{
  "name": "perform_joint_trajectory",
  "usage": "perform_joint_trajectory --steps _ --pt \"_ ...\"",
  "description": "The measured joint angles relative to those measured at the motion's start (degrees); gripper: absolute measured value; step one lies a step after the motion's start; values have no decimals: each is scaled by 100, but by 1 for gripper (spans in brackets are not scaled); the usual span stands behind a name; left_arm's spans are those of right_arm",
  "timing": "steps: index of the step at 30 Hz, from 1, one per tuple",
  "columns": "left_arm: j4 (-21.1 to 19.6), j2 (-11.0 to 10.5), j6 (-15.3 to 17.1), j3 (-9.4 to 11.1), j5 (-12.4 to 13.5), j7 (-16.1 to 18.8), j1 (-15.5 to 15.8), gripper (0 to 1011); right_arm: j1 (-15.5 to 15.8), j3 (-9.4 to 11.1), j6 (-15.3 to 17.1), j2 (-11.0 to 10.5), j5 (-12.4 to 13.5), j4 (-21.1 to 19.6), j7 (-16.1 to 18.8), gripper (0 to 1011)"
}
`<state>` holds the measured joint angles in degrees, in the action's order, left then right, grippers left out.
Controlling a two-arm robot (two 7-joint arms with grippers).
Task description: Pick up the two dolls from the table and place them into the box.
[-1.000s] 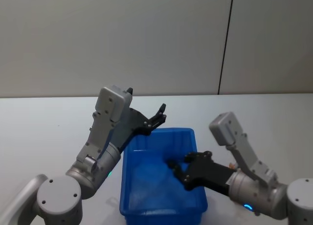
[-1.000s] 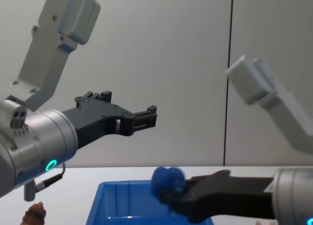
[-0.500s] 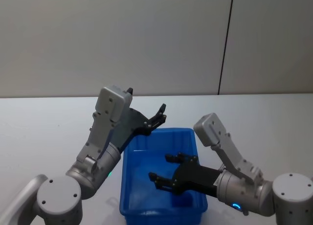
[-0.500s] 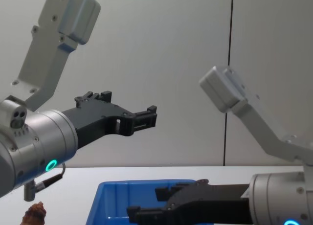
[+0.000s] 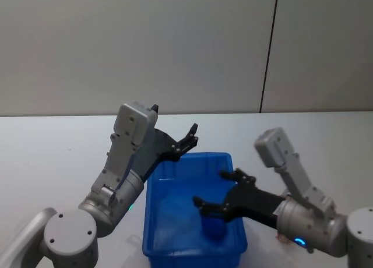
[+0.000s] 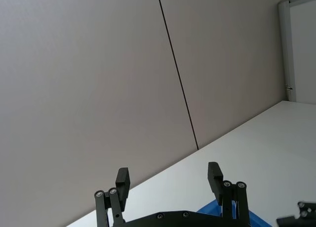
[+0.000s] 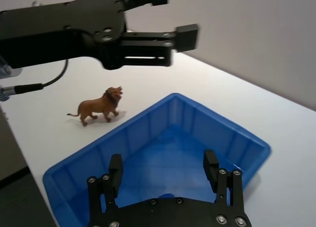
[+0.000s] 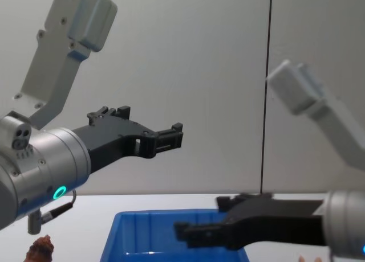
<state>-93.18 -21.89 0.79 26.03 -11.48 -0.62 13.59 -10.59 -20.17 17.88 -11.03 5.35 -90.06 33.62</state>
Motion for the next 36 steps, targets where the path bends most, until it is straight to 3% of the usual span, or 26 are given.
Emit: perform_joint_trajectory --steps 16,23,29,36 --pt "0 0 0 0 0 0 0 1001 821 409 62 -652 778 -817 -1081 1001" --pt "0 0 0 0 0 0 0 1001 1358 595 168 -948 1209 -1128 -1724 1001" --pt "0 0 0 0 0 0 0 1001 1697 692 174 -1121 1378 -1306 -2161 1001" --pt "0 0 0 0 0 0 0 1001 1916 733 124 -1214 1409 -1410 -2436 1001"
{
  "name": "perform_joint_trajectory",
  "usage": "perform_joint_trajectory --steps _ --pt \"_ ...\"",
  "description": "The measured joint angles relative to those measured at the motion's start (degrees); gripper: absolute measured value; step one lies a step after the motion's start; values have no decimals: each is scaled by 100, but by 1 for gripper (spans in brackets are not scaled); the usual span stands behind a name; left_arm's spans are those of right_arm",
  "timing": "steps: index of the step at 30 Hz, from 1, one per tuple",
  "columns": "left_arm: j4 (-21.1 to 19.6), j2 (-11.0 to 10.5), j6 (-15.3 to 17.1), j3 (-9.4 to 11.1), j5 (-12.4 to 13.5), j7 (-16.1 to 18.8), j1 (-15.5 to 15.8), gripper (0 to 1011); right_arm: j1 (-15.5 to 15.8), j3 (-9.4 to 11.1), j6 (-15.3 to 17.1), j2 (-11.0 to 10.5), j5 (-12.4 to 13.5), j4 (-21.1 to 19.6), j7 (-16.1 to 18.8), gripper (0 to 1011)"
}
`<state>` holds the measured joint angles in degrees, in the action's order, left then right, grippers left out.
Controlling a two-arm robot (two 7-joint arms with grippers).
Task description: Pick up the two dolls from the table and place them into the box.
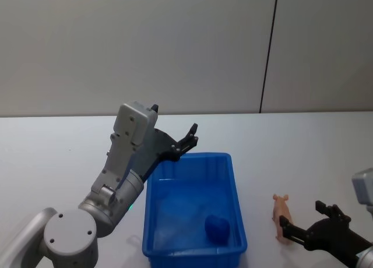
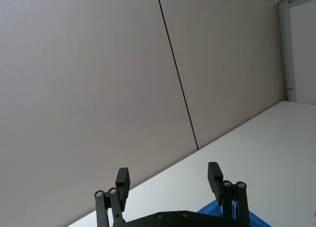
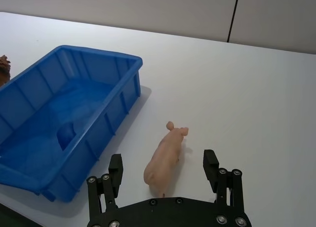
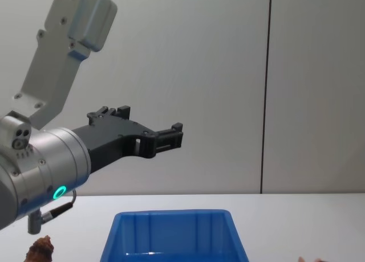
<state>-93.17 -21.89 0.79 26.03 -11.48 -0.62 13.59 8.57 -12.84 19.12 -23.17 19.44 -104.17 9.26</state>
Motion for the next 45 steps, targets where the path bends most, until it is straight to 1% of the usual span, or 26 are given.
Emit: perform_joint_trajectory --steps 5,12,20,22,27,28,30,31,38,45 --pt "0 0 0 0 0 0 0 1001 34 -14 -37 5 -66 -11 -50 1001" --pt "0 0 0 0 0 0 0 1001 -5 -78 -21 92 -227 43 -85 1001" --pt "0 0 0 0 0 0 0 1001 -32 -140 156 225 -333 138 -314 1001" --pt "0 0 0 0 0 0 0 1001 -51 -169 230 297 -371 209 -430 1001" --pt "0 0 0 0 0 0 0 1001 -114 -210 305 398 -446 342 -528 1001" --pt "0 0 0 0 0 -1 0 1001 -157 -228 322 445 -480 407 -534 1001" --pt "0 0 0 0 0 0 0 1001 -230 -253 332 510 -530 517 -529 1001" --pt "0 0 0 0 0 0 0 1001 -230 -253 332 510 -530 517 -529 1001" --pt "0 0 0 0 0 0 0 1001 -529 -337 333 730 -728 935 -338 1001" --pt "0 0 0 0 0 -1 0 1001 -731 -390 325 887 -826 1245 -243 1001"
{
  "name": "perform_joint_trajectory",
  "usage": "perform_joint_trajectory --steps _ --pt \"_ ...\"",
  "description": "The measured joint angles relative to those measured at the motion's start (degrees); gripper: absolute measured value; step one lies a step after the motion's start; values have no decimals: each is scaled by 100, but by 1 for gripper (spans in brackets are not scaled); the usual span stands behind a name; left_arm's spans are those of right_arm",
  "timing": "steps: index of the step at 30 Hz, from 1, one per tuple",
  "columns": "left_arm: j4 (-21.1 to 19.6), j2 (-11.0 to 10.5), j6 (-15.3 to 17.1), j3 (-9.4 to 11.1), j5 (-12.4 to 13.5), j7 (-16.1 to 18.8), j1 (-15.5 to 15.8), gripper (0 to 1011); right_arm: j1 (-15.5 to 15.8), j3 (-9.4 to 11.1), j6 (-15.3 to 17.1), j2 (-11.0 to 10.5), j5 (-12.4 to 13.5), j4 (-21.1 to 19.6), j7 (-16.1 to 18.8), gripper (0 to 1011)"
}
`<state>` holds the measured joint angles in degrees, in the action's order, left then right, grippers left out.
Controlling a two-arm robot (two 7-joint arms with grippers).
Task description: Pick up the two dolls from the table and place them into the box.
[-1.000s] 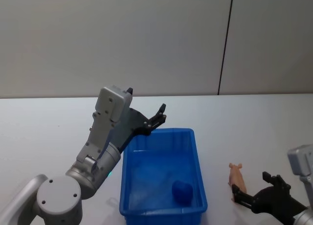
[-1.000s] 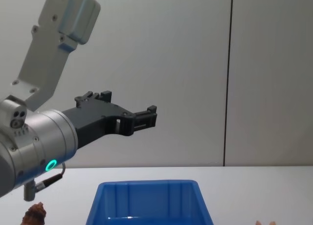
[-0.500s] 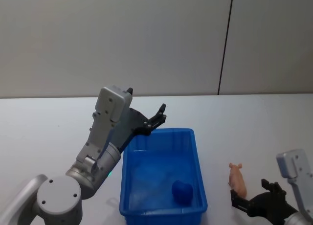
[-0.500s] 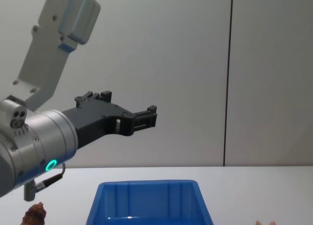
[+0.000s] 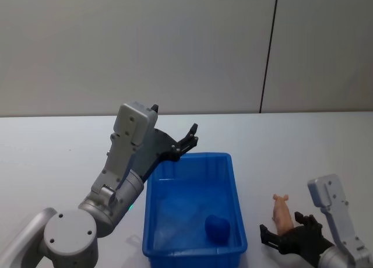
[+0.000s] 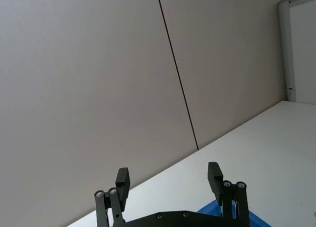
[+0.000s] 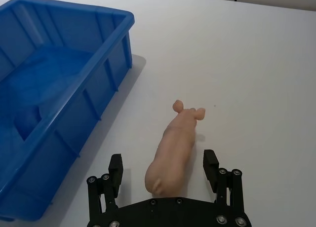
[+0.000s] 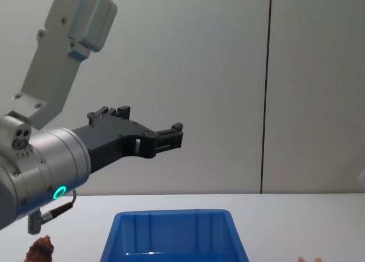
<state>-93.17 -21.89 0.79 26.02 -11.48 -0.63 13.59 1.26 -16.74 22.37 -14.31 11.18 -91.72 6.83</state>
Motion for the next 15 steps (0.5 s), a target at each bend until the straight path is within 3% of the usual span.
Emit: perform_joint_trajectory --steps 10,15 --pt "0 0 0 0 0 0 0 1001 -153 -32 46 142 -48 253 -50 994" --pt "0 0 0 0 0 0 0 1001 -191 -40 68 180 -61 323 -72 864"
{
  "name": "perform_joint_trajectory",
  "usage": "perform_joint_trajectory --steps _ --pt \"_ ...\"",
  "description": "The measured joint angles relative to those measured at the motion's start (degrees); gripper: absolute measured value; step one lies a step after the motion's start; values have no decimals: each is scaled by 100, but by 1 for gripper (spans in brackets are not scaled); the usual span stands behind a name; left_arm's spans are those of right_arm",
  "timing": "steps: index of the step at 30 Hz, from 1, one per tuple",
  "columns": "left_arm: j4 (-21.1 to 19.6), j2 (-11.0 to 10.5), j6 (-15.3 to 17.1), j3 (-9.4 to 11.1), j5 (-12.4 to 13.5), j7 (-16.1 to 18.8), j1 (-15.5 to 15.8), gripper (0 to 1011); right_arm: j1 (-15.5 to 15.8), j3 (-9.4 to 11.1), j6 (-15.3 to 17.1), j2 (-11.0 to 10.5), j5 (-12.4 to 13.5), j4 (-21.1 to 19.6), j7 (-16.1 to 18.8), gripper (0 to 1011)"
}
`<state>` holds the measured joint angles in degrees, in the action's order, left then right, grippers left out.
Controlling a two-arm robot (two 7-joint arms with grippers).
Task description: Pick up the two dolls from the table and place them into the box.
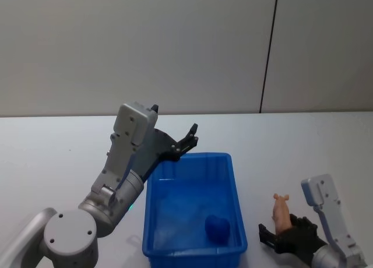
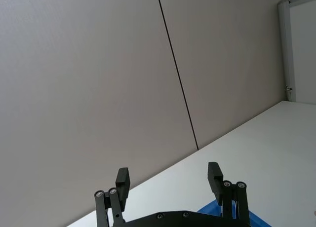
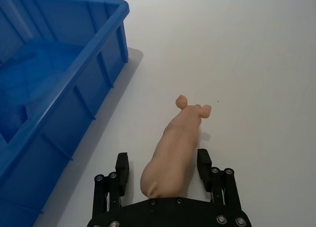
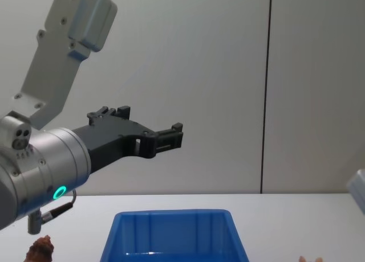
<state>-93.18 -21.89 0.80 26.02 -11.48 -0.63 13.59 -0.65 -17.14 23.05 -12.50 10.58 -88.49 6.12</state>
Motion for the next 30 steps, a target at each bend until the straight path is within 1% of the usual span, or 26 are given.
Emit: perform_joint_trajectory --steps 2,4,7,8,10,11,12,14,18,30 --pt "0 0 0 0 0 0 0 1001 -15 -4 9 14 -3 27 -8 813" --pt "0 0 0 0 0 0 0 1001 -28 -6 14 26 -7 48 -14 741" --pt "0 0 0 0 0 0 0 1001 -41 -8 18 38 -12 69 -21 686" --pt "0 0 0 0 0 0 0 1001 -44 -8 20 40 -13 73 -22 623" --pt "0 0 0 0 0 0 0 1001 -48 -8 21 44 -14 80 -24 590" --pt "0 0 0 0 0 0 0 1001 -52 -9 22 49 -16 87 -25 535" --pt "0 0 0 0 0 0 0 1001 -53 -10 22 51 -18 89 -25 535" --pt "0 0 0 0 0 0 0 1001 -55 -11 21 52 -23 90 -25 446" --pt "0 0 0 0 0 1 0 1001 -55 -14 3 51 -51 90 9 345" --pt "0 0 0 0 0 1 0 1001 -52 -25 -295 27 -241 -63 98 334"
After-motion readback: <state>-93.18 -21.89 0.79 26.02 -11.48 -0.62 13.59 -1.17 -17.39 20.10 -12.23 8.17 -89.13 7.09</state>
